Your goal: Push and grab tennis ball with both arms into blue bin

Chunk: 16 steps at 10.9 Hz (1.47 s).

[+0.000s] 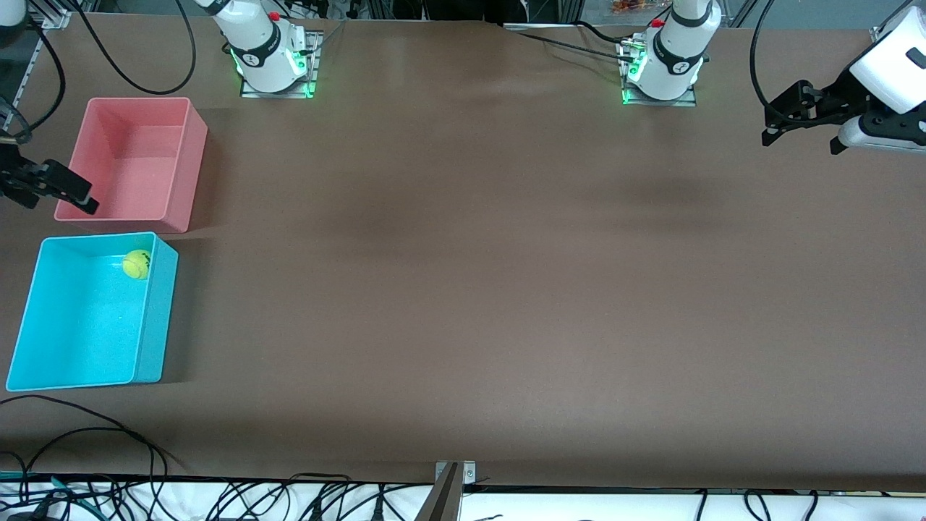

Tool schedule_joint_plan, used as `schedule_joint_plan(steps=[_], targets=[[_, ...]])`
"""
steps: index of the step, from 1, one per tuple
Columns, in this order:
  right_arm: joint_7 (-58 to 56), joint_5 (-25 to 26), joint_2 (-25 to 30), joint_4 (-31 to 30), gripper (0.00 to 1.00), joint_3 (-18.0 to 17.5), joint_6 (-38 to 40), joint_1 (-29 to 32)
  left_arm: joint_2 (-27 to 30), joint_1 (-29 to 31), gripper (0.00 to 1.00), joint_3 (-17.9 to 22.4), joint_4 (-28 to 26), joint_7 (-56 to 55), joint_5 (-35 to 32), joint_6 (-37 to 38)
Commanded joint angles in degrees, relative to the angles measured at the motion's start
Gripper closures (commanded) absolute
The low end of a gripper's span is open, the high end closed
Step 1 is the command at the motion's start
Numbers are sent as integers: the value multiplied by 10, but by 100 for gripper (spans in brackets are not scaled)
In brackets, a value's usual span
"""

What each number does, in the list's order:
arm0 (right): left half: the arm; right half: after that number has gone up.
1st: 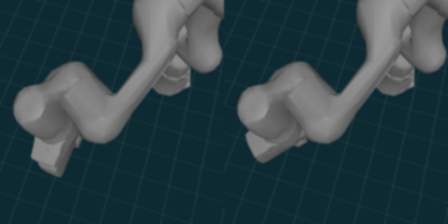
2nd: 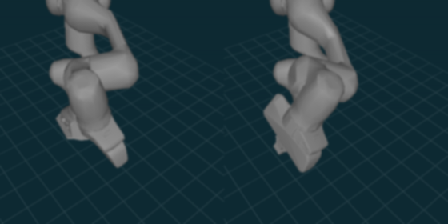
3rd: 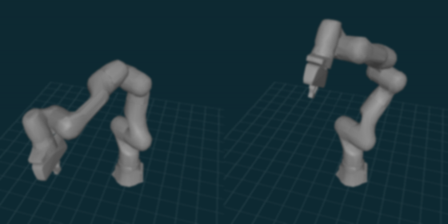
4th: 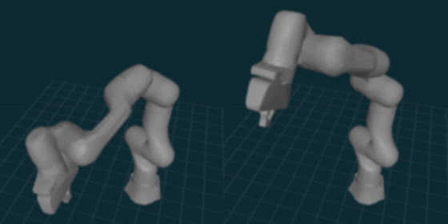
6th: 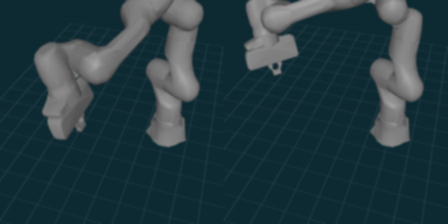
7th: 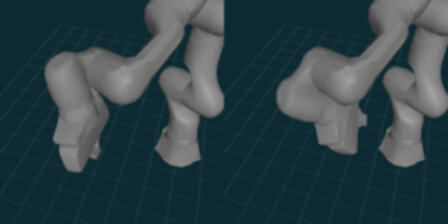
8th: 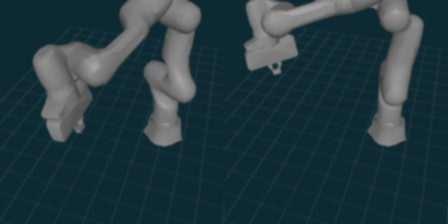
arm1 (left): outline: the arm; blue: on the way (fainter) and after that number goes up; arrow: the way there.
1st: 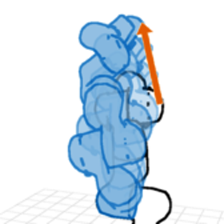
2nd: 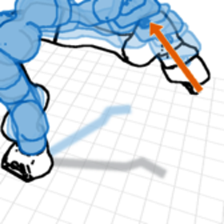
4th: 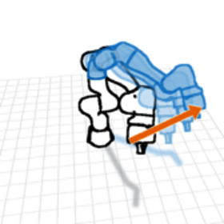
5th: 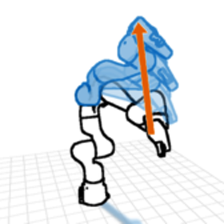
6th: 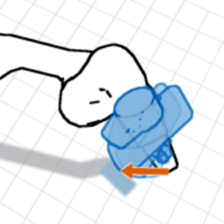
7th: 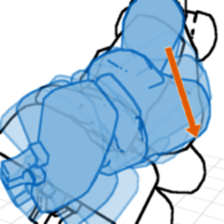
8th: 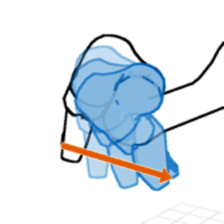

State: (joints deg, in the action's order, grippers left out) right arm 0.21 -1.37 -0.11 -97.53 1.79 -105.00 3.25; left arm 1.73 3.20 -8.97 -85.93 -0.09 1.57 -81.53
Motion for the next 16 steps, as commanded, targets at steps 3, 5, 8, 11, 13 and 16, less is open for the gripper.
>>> schedule_joint_plan(steps=[3, 5, 8, 11, 13, 16], targets=[[8, 3, 5, 4, 0, 37, 22, -39, -6, 0, 0, -3, 16, -8, -3, 10], [8, 5, 9, 17, 0, 36, 57, -39, -6, 0, 0, -2, 16, -8, -3, 10], [7, 9, 9, 47, 0, 32, 129, -39, -6, 0, 0, 2, 16, -7, -3, 11], [7, 29, 9, 59, 0, 30, 167, -39, -6, 8, 0, 8, 16, -7, -2, 11], [8, 29, 6, 67, 0, 30, 168, -40, -6, 28, 0, 14, 15, -8, -2, 14], [11, 29, 6, 68, 0, 30, 168, -40, -8, 69, 0, 13, 13, -5, 7, 15]])
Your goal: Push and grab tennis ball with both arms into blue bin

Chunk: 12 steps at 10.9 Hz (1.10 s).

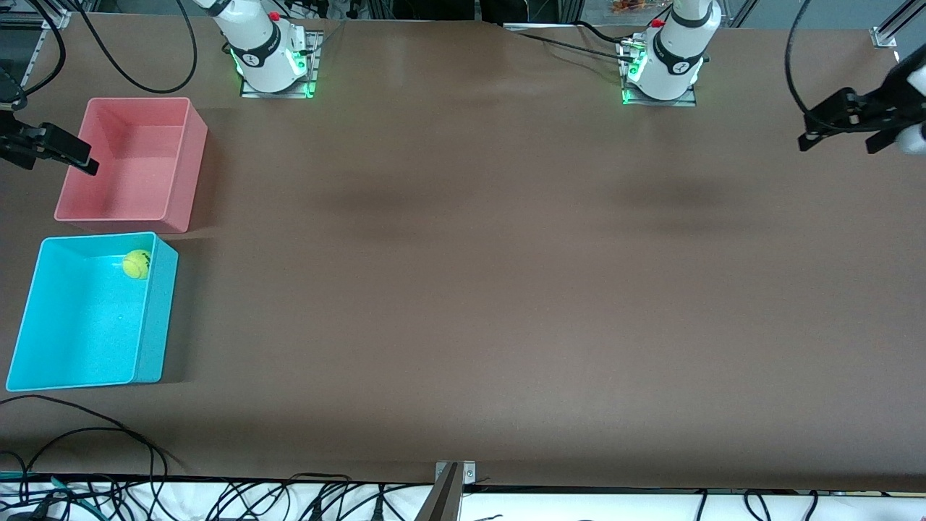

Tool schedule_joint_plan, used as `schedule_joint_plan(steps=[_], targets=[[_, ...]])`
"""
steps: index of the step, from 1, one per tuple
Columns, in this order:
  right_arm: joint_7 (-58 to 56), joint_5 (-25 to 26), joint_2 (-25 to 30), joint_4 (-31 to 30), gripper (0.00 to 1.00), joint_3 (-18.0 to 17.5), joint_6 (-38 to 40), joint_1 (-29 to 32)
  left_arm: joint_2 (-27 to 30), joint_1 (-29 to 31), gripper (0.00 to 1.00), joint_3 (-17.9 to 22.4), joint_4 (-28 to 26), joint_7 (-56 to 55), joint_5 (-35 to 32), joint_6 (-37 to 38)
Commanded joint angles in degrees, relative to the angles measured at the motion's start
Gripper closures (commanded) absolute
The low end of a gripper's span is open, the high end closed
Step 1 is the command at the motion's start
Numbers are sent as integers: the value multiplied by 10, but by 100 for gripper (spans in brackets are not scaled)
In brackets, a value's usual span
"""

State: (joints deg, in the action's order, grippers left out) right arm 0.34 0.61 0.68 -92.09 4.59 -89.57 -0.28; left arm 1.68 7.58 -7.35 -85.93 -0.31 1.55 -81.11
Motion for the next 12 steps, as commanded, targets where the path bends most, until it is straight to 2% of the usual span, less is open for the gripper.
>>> schedule_joint_plan(steps=[1, 12], targets=[[11, 8, -1, 15, 0, 2, 14, -5, -7, 28, 0, -3, 13, -4, 8, 10], [7, 5, -2, 18, 0, 3, 11, -5, -8, 26, 0, -5, 13, -6, 8, 10]])
